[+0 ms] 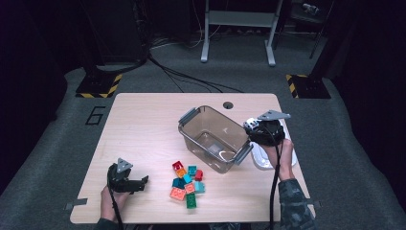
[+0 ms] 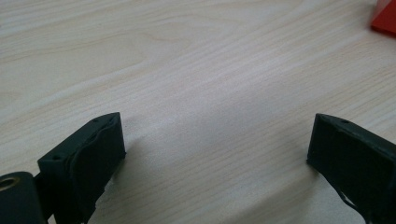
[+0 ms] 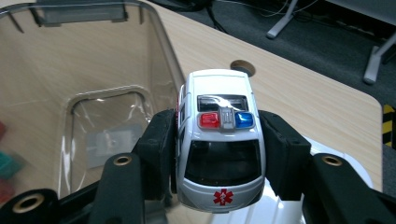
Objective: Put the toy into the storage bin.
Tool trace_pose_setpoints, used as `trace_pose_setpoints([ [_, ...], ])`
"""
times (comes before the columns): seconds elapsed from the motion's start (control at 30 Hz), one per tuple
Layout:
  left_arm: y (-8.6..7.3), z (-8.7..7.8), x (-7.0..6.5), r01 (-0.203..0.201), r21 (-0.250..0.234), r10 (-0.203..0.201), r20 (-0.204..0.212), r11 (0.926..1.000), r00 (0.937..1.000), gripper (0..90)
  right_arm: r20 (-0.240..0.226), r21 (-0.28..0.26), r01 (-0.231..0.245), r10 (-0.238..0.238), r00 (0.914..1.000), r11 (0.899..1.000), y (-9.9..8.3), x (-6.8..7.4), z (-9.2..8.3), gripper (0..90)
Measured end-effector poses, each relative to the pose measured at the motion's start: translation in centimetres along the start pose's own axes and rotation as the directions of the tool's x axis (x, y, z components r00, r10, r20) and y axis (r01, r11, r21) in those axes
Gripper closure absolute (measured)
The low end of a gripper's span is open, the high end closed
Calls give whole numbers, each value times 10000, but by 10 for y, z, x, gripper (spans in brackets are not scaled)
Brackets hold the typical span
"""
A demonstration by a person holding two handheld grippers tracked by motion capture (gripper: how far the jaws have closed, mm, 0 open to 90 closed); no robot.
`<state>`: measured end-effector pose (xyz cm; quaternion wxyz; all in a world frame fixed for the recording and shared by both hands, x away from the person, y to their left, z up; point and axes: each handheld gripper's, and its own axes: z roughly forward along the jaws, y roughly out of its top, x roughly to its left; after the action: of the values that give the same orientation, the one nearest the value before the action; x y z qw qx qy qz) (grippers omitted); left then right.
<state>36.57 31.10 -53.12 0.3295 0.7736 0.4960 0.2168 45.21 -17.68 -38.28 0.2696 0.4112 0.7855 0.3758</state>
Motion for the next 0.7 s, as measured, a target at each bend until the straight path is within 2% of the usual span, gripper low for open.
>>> trace_pose_setpoints([
  [0.17,0,0,0,-8,-9,8,-9,10000,10000,39,-282,216,307,-301,9991,9993,6,14,9,492],
  [0.3,0,0,0,-12,-10,12,-9,10000,10000,40,-346,499,643,-626,9974,9967,6,21,14,492],
  [0.7,0,0,0,-3,-20,3,-11,10000,10000,40,-142,773,1045,-1037,9945,9915,2,25,16,490],
])
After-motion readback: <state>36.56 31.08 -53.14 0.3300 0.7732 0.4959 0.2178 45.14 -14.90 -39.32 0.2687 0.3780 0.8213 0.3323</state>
